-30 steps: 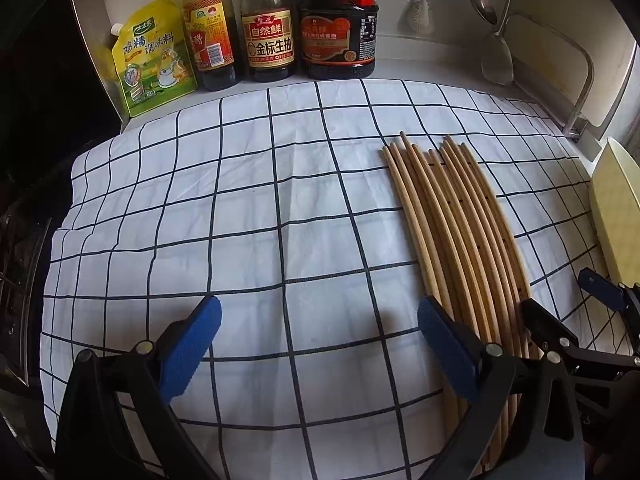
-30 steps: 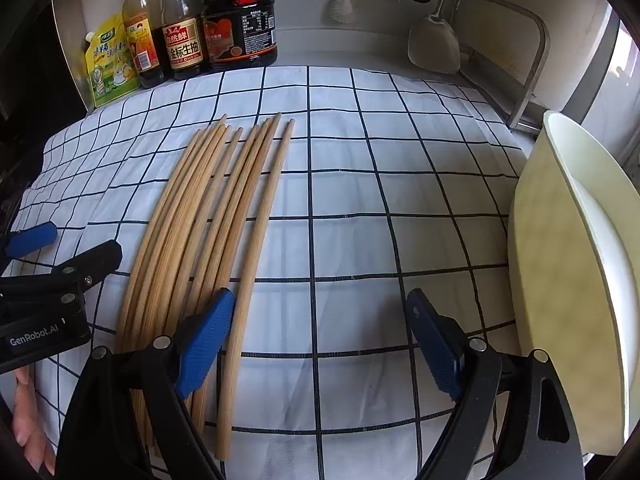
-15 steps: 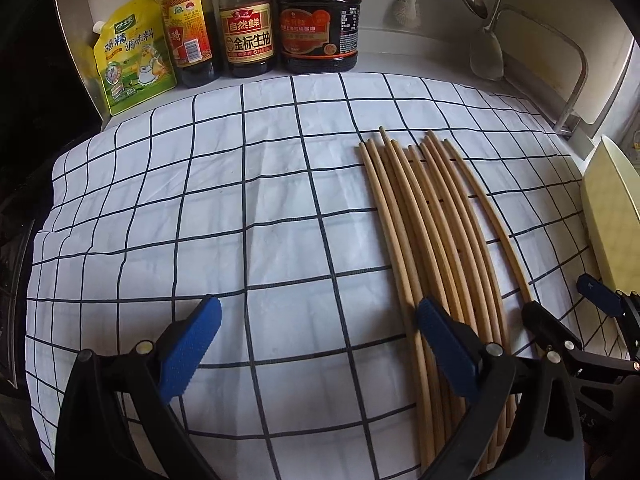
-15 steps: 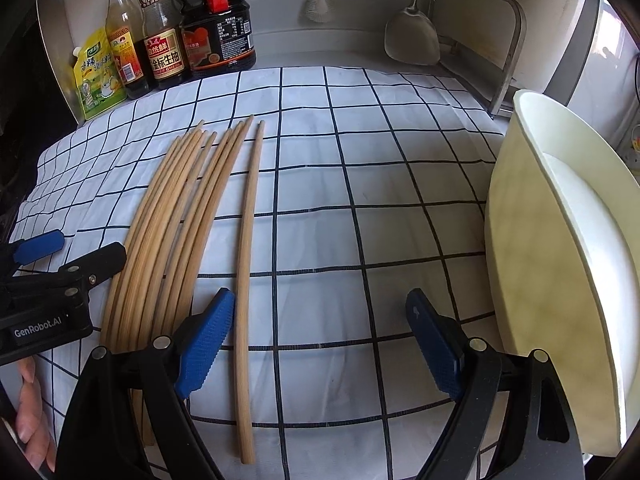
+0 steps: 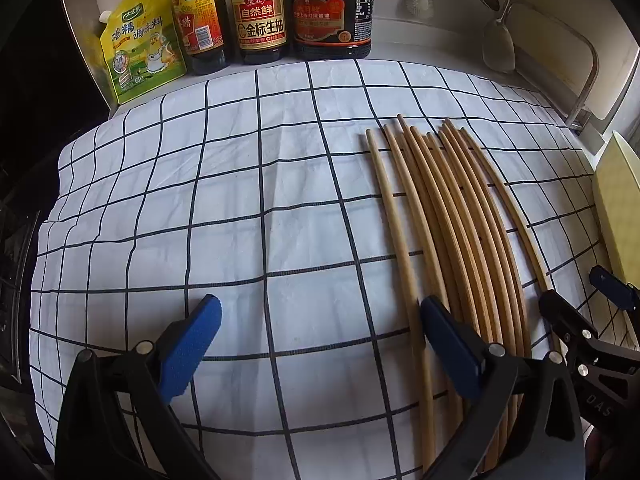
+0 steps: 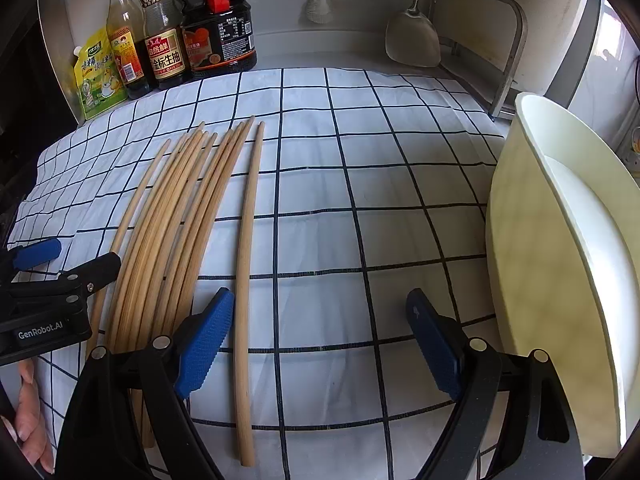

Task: Organize utensils
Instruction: 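Close the right tool on one chopstick while the left tool grasps another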

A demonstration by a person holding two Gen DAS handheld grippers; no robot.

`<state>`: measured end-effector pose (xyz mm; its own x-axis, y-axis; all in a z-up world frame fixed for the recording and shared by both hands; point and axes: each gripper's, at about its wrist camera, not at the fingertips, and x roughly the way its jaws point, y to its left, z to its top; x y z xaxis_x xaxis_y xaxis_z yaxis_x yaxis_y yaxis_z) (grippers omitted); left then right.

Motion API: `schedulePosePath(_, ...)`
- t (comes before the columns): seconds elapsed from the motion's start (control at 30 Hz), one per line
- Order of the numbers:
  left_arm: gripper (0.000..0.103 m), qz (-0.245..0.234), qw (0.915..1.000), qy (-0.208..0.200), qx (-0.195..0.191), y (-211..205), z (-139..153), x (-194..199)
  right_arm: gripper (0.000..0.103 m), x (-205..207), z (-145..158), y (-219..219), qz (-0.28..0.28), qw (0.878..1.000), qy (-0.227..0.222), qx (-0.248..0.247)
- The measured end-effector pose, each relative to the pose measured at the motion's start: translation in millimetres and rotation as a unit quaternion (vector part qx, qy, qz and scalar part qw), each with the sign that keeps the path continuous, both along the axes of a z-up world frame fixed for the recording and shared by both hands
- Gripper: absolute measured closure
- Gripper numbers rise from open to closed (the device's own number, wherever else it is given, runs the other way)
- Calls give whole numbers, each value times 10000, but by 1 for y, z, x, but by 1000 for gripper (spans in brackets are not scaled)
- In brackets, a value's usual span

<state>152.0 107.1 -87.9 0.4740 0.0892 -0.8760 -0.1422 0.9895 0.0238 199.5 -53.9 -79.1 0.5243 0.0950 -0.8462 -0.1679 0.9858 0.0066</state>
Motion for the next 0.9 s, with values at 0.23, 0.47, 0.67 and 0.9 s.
schedulePosePath(0.23,9,-56,9999,-122,-39,1,1,-1,25,1,2,12,207,9995,-203,-157)
schedulePosePath(0.47,54,-253,9993,-247,-100,-9,9,-6,75,0,5,26,572,9981,-220,-37)
schedulePosePath(0.67,96,-345,9985,-245,-359,-9,13,-13,97,-1,5,31,597,9979,-267,-37)
schedulePosePath(0.9,96,-410,9964,-244,-699,-2,20,-23,97,-10,12,23,554,9975,-246,361)
